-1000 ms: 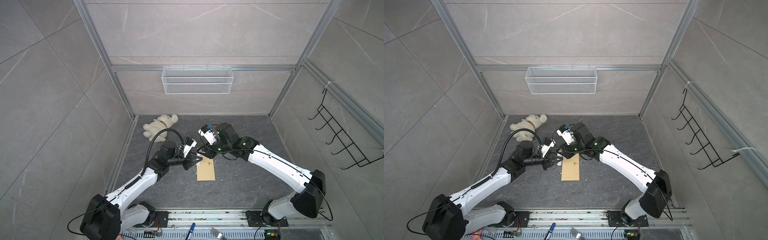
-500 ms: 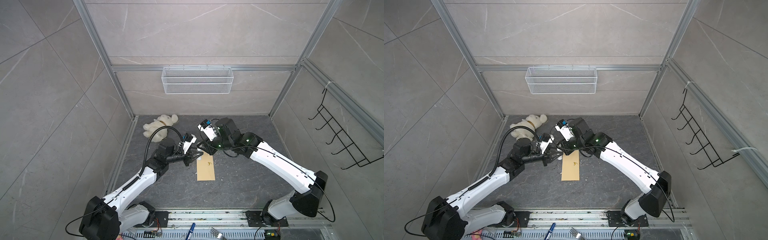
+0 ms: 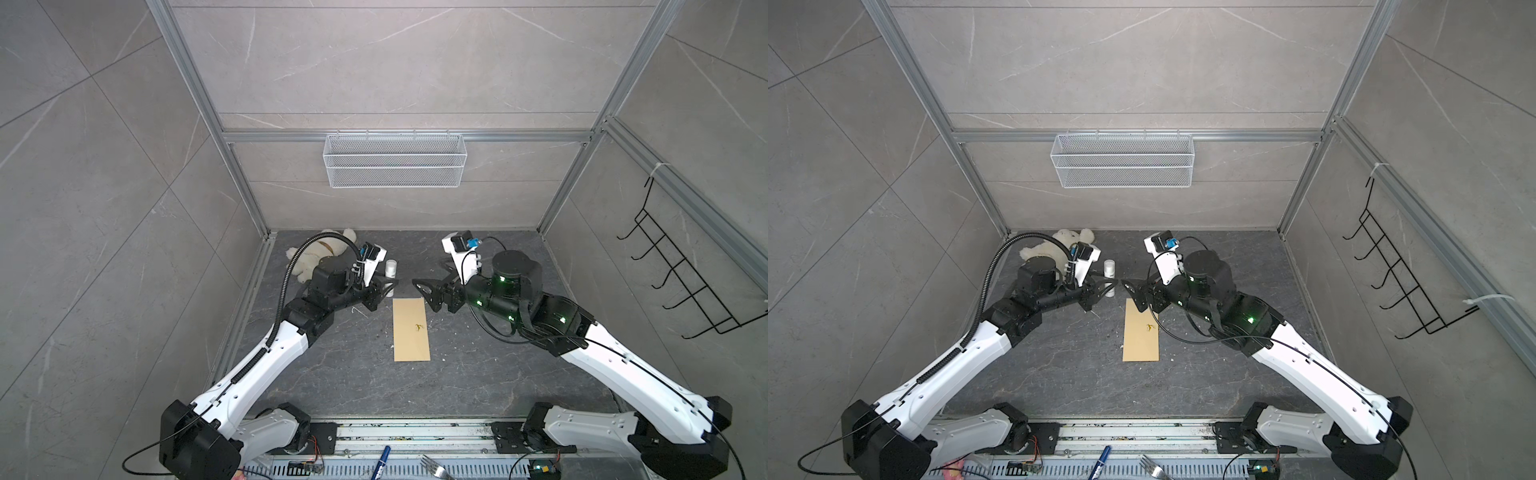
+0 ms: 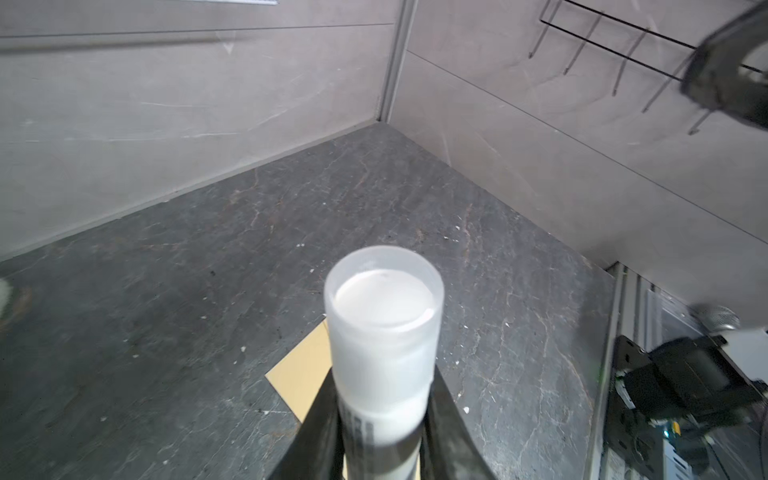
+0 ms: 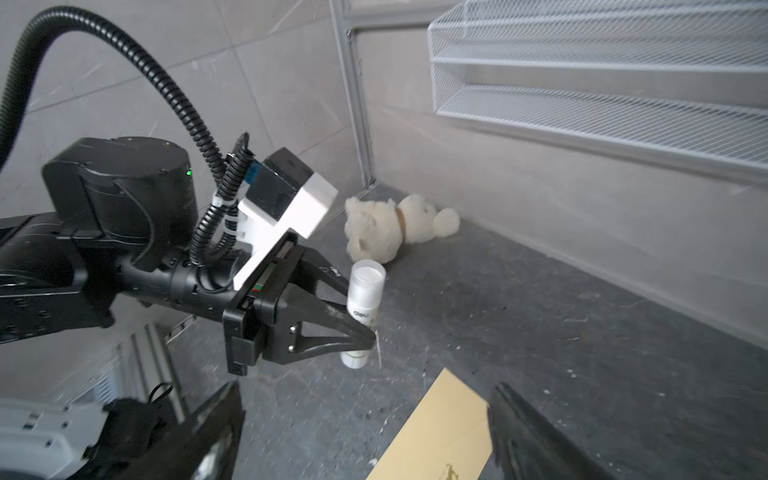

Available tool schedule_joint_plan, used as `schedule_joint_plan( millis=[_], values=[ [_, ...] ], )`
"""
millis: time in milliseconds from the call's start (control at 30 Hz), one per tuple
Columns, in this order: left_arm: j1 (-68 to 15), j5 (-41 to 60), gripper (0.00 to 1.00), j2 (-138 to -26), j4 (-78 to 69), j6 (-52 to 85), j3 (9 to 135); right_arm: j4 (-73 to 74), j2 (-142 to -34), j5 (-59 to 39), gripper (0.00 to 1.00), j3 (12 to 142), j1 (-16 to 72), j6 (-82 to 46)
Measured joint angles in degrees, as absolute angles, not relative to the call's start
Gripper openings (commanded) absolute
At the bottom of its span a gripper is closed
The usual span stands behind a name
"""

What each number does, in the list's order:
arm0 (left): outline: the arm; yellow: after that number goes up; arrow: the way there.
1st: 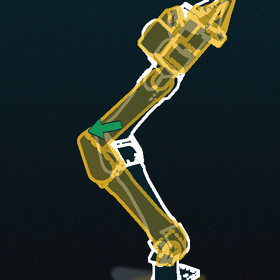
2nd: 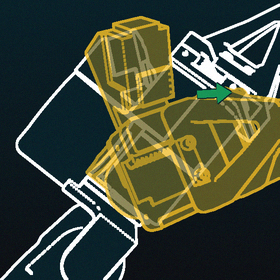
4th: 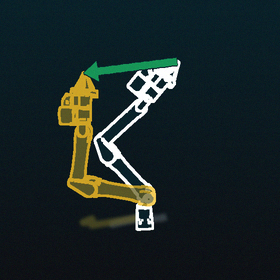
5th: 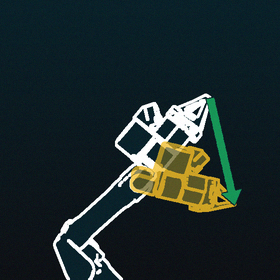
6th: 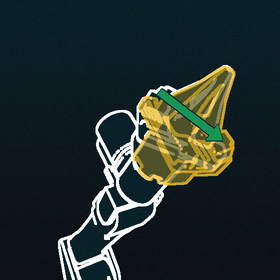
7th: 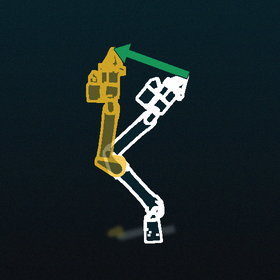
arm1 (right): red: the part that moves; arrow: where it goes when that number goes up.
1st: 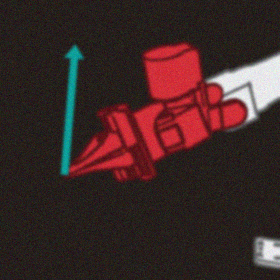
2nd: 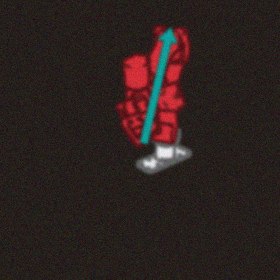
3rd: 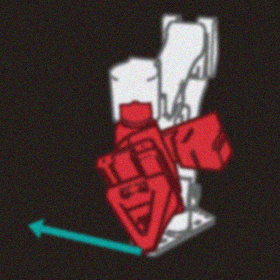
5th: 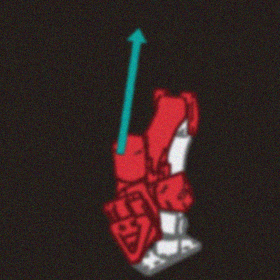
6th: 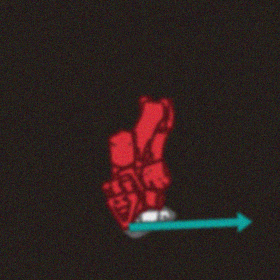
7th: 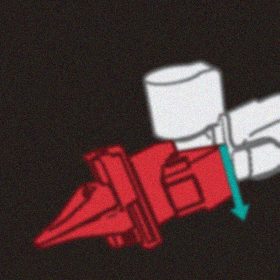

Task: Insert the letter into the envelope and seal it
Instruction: 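Open the right gripper and pull it back from the capped glue stick, then lower the capped glue stick beside the envelope with the left gripper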

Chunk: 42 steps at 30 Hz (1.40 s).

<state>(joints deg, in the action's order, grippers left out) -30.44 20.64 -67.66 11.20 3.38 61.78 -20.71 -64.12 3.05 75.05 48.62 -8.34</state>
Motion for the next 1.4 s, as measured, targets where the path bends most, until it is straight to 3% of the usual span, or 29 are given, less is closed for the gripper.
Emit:
schedule_joint_plan(
  millis=[500,867,1400],
  values=[
    [-26.4,9.6,0.0,-89.6,35.1,10.2,73.5,-16.4,-62.1,24.9,0.99,63.9,47.0,-7.7],
    [-26.4,6.1,0.0,-101.3,36.8,13.5,73.5,-15.6,-62.1,22.4,0.99,59.0,37.3,-9.6],
    [-26.4,6.3,0.0,-108.8,36.4,17.4,73.6,-15.4,-61.6,17.2,0.99,56.2,33.6,-11.0]
  ],
)
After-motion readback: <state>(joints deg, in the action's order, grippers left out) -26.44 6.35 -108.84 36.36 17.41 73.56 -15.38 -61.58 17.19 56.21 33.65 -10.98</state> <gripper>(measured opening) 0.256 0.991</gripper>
